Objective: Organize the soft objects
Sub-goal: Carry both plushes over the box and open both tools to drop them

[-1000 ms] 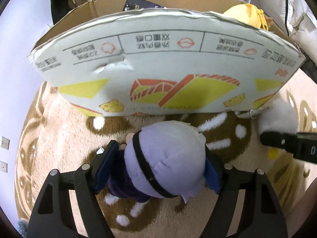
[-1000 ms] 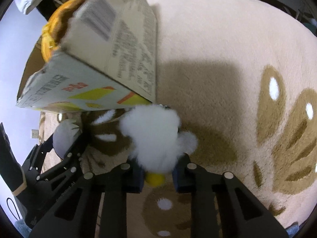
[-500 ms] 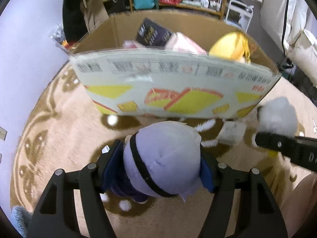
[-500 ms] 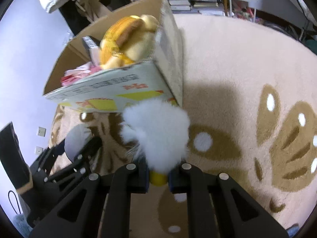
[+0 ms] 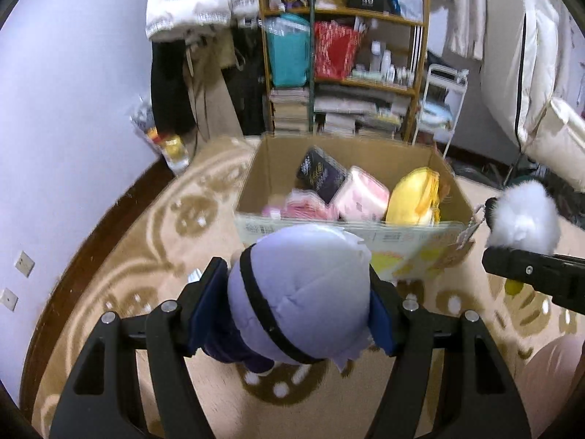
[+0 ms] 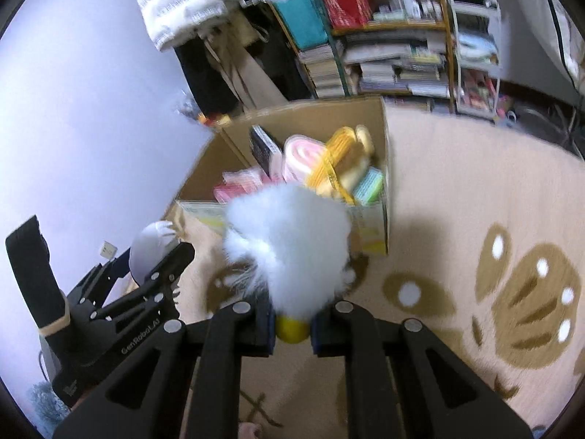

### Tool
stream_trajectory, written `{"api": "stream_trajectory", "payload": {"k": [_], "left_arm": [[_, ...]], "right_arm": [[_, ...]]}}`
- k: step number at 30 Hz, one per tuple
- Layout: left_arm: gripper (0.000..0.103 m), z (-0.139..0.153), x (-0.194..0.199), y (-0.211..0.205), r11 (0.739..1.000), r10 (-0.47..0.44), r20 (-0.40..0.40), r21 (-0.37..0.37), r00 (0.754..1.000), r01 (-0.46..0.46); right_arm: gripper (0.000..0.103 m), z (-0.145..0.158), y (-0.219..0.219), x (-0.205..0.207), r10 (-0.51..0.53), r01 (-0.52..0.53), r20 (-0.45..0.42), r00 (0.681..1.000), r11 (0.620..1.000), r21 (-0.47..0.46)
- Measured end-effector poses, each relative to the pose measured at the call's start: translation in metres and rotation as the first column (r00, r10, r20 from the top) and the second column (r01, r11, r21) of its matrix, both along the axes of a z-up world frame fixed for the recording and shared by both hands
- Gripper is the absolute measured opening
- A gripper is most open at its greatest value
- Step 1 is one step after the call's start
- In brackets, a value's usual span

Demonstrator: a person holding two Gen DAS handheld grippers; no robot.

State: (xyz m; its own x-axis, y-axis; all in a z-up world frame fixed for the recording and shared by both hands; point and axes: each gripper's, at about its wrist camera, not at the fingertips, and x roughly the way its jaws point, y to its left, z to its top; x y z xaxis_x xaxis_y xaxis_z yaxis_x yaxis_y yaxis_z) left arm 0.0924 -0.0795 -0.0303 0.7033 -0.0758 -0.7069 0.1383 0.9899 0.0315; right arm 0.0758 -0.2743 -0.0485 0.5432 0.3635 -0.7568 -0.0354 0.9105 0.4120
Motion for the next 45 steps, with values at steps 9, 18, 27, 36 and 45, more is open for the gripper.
{"api": "stream_trajectory", "payload": {"k": [9, 18, 27, 36, 45], "left_arm": [[0.07, 0.056, 0.037, 0.004, 1.0, -0.013, 0.114, -0.009, 0.993, 0.014], [0.072, 0.061, 0.089, -0.004, 1.0, -0.01, 0.128, -0.01, 0.992, 0.011], [0.079, 0.019, 0.109, -0.023, 0.996, -0.056, 0.06, 0.068, 0.997, 0.052], [0.086, -0.001, 0.11, -0.025, 0.996, -0.054, -0.006, 0.066, 0.998, 0.055], [0.096, 0.024, 0.102, -0.018, 0.997, -0.048, -0.002, 0.055, 0.999, 0.048]], "right_arm": [[0.015, 0.045, 0.009, 0.035, 0.025, -0.022, 0.11, 0.994, 0.999, -0.028], [0.015, 0.049, 0.015, 0.083, 0.05, -0.049, 0.129, 0.99, 0.999, -0.015], [0.02, 0.011, 0.013, 0.1, 0.083, -0.082, 0.052, 0.995, 0.996, -0.031], [0.043, 0.003, 0.004, 0.101, 0.058, -0.058, 0.009, 0.998, 0.997, -0.041], [0.072, 0.024, -0.002, 0.083, 0.028, -0.024, 0.031, 0.999, 0.993, -0.118]]}}
